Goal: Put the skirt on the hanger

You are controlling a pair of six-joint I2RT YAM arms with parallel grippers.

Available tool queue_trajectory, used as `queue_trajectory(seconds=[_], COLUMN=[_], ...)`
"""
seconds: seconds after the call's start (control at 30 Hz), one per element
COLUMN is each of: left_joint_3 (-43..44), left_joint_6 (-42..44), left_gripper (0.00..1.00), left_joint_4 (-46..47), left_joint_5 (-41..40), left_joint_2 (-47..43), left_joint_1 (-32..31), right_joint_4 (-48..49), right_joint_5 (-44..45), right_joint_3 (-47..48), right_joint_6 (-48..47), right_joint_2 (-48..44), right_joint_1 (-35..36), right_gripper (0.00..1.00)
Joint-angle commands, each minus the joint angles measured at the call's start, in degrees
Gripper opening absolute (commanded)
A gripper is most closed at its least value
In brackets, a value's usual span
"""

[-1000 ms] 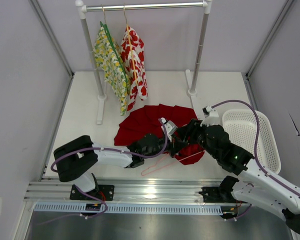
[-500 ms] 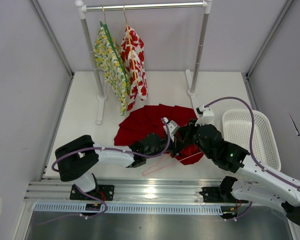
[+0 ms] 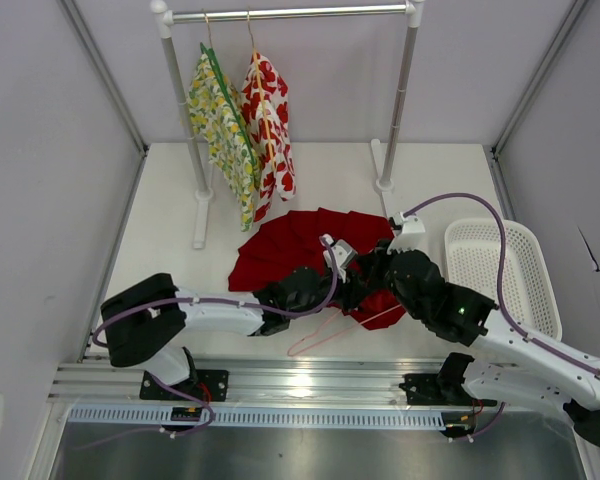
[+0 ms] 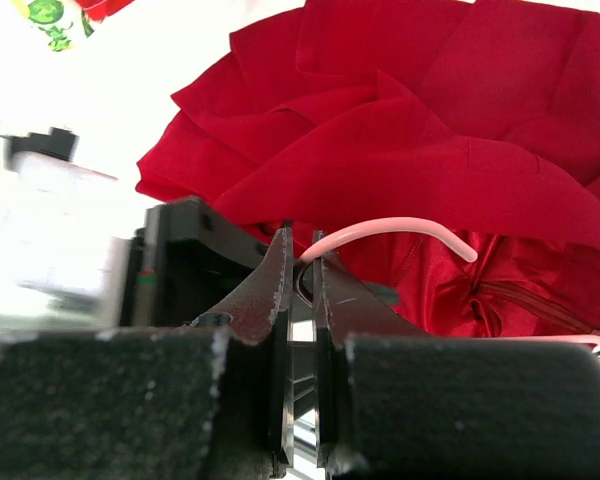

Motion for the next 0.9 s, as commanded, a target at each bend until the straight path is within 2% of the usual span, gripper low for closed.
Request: queue_trajectory(seconds=[0.0,0.17,0.4,0.53,0.63,0.7,0.77,0.87], left_joint_3=[-0.6,-3.0,-6.8,-7.7,-7.2,-7.0,-6.5,-5.4], left_joint_6=[1.4,1.7,2.0,0.4,-3.2,-7.0,-9.3,-12.5], left_gripper=[0.4,0.46,0.48,0.49,0.49,0.49,0.5,0.5], left_joint_4=[-0.4,-1.6,-7.5,-16.7,-31.2,-36.5,-43.5,-49.0], left_joint_5=[-2.6,-2.7,-6.9,-15.7,-25.0,-29.7,-31.4,-32.1], left_joint_2=[-4.6,-7.9,-17.7,-24.4,-28.2,-28.9,-28.5,-25.4], left_joint_1=[-0.2,-0.2,-0.2,-0.2,-0.1,0.1,0.4,1.2], right_joint_4=[-0.4,-0.7,-0.2,0.4,0.4,0.6,0.8,1.1], right_joint_5=[3.4,4.2,5.1,5.0,5.4,5.6,5.8,5.5], right_joint_3=[2.6,2.9,3.2,3.2,3.2,3.3,3.5,3.7], right_joint_6=[-1.0,-0.6,-0.5,-0.3,-0.1,-0.1,-0.1,-0.3], right_joint_2=[-0.5,0.6,1.5,2.0,2.3,2.5,2.6,2.9], right_joint_1=[0.3,0.3,0.3,0.3,0.3,0.3,0.3,0.3], right_gripper=[0.0,0.0,0.0,0.0,0.0,0.0,0.0,0.0])
